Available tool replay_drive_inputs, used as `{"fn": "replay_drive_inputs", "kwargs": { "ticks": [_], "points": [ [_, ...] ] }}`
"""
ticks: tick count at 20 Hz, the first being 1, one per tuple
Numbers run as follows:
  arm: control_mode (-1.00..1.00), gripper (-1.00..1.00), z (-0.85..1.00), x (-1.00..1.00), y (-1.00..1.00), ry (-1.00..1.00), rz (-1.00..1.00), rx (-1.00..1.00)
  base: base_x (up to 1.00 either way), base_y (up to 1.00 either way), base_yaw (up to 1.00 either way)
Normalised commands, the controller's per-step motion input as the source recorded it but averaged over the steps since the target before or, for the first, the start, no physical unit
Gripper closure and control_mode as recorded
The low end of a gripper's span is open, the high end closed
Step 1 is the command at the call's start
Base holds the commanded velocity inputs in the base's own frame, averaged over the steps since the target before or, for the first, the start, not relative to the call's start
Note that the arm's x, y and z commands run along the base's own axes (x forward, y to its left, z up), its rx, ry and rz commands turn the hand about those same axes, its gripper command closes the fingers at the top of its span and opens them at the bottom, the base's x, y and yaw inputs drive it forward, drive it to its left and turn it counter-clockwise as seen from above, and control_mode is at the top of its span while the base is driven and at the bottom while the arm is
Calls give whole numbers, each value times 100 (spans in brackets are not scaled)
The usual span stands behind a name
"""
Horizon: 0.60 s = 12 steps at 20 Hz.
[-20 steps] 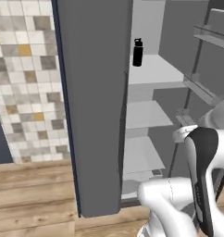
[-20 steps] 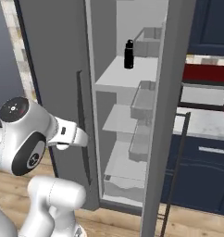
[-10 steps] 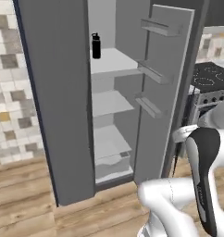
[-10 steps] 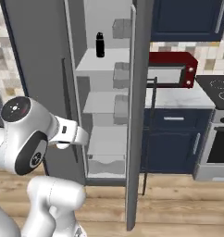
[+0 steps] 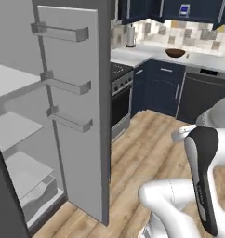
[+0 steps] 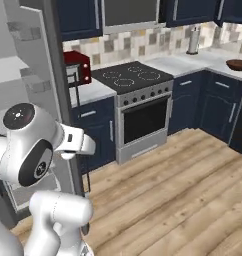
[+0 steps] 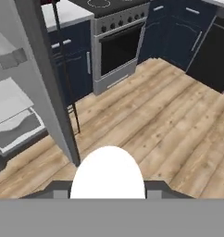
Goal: Pick the egg and butter from the fridge and place them by the bowl for mixing.
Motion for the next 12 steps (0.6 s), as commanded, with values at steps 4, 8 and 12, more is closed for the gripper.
{"fn": "replay_drive_inputs", "kwargs": {
  "ticks": [4, 8, 12],
  "points": [
    [100, 100, 0, 0, 0, 0, 0, 0, 8, 2, -76],
    [100, 100, 0, 0, 0, 0, 0, 0, 15, 0, -73],
    [100, 100, 0, 0, 0, 0, 0, 0, 49, 4, -50]
  ]
}}
